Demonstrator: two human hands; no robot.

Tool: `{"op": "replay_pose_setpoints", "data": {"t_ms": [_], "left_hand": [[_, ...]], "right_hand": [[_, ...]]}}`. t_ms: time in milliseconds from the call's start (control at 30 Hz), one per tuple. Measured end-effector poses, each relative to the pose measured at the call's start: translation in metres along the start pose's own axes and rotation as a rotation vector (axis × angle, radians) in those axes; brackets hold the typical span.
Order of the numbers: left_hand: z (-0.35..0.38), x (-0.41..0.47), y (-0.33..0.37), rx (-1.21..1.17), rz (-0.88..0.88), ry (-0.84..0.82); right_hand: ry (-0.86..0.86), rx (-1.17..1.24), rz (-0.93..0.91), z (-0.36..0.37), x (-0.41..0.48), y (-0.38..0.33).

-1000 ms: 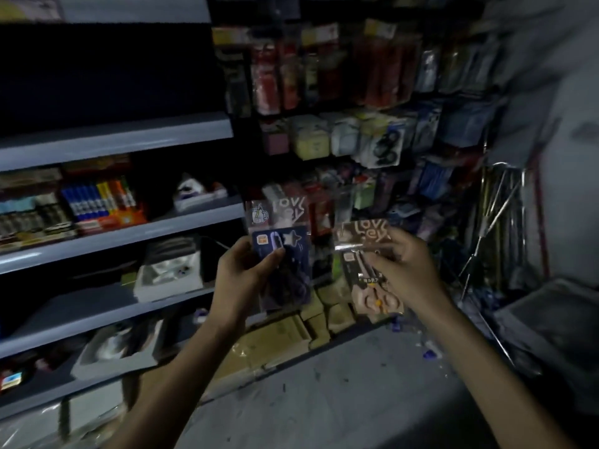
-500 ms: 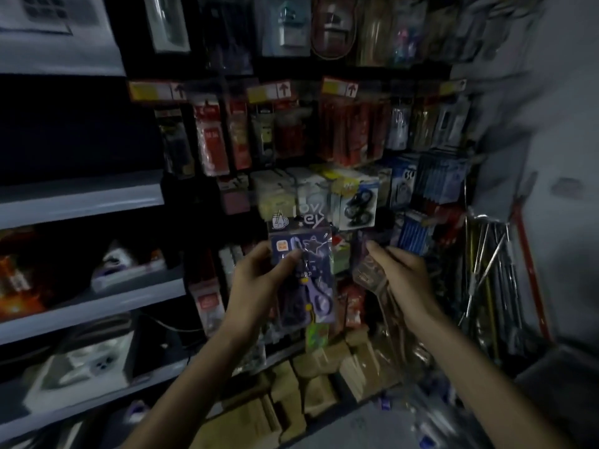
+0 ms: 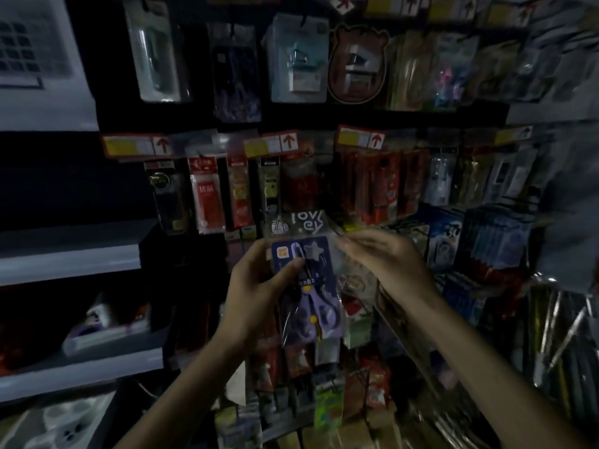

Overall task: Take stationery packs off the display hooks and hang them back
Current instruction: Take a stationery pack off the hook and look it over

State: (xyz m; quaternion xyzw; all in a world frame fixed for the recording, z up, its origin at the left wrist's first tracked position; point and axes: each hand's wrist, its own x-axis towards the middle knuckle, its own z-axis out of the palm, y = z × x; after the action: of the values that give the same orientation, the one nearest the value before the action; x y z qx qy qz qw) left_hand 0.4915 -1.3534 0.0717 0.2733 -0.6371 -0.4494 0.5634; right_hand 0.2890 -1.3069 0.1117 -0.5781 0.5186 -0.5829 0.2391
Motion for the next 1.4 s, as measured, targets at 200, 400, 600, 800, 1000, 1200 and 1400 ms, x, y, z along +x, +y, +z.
{"op": "replay_pose_setpoints", "data": {"t_ms": [200, 400, 600, 800, 1000, 1200, 1400], "left_hand": [[0.028, 0.028, 0.013, -0.007, 0.037, -0.013], [0.04, 0.052, 0.036, 0.079, 0.086, 0.136], [0.029, 0.095, 0.064, 0.157, 0.233, 0.36], [0.0, 0.133, 0.1, 0.097, 0.334, 0.402], [-0.036, 0.164, 0.124, 0.186, 0.361, 0.349], [-0.081, 0.196, 0.144, 0.624, 0.571, 0.352], [-0.099, 0.242, 0.178, 1.433, 1.054, 0.493]], "right_hand": [[-0.175, 0.192, 0.043, -0.007, 0.049, -0.001], [-0.232, 0.224, -0.08, -0.018, 0.088, 0.001], [-0.274, 0.264, -0.17, 0.0, 0.117, -0.022], [-0.318, 0.314, -0.166, 0.023, 0.14, -0.042], [-0.243, 0.327, -0.21, 0.052, 0.157, -0.071], [-0.063, 0.325, -0.234, 0.075, 0.174, -0.093], [-0.006, 0.267, -0.178, 0.077, 0.187, -0.104]]}}
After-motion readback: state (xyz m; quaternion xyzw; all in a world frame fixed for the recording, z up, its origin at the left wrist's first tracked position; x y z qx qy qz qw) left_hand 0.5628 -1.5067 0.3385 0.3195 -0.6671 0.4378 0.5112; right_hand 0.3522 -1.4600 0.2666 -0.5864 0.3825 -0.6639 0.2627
